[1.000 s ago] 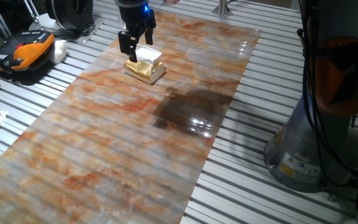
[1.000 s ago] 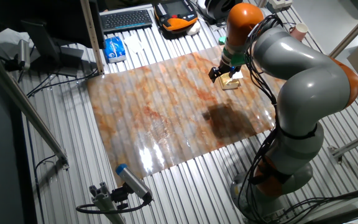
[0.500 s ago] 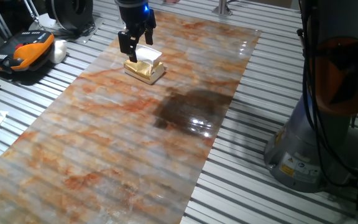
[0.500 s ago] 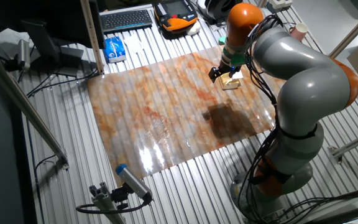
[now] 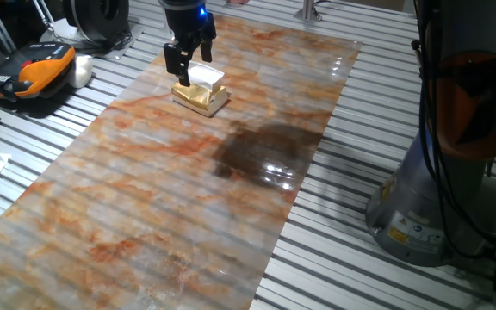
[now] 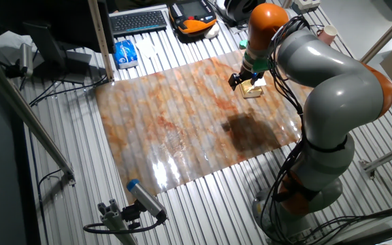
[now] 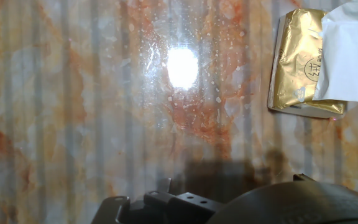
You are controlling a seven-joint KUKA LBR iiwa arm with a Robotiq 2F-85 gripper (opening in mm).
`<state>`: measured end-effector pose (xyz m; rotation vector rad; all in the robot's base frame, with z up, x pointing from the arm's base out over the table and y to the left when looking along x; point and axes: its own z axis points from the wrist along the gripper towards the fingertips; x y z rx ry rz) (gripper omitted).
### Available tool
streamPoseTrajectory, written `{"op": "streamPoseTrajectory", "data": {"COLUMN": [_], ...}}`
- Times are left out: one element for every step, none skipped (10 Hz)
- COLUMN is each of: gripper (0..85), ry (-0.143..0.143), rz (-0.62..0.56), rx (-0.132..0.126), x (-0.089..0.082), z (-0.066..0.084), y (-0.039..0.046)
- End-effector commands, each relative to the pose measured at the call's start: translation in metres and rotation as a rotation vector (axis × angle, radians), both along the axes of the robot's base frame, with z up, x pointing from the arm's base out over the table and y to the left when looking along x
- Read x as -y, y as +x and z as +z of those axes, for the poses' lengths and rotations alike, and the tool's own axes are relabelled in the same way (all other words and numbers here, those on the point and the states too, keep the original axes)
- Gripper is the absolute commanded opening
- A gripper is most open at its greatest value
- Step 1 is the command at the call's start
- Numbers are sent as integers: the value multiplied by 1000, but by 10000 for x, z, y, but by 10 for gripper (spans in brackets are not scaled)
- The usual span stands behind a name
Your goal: Pull out a napkin
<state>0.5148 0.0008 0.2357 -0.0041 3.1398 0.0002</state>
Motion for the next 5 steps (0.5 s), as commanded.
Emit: {"op": "streamPoseTrajectory", "data": {"gripper": [0, 0, 0, 0, 0], "ry": [35, 35, 35, 35, 35], "rz": [-118, -120, -120, -121, -121], "rx": [95, 93, 92, 90, 90], "x": [1, 3, -1, -2, 1], "z": [1, 12, 21, 30, 31], "y": [1, -4, -2, -2, 0]}}
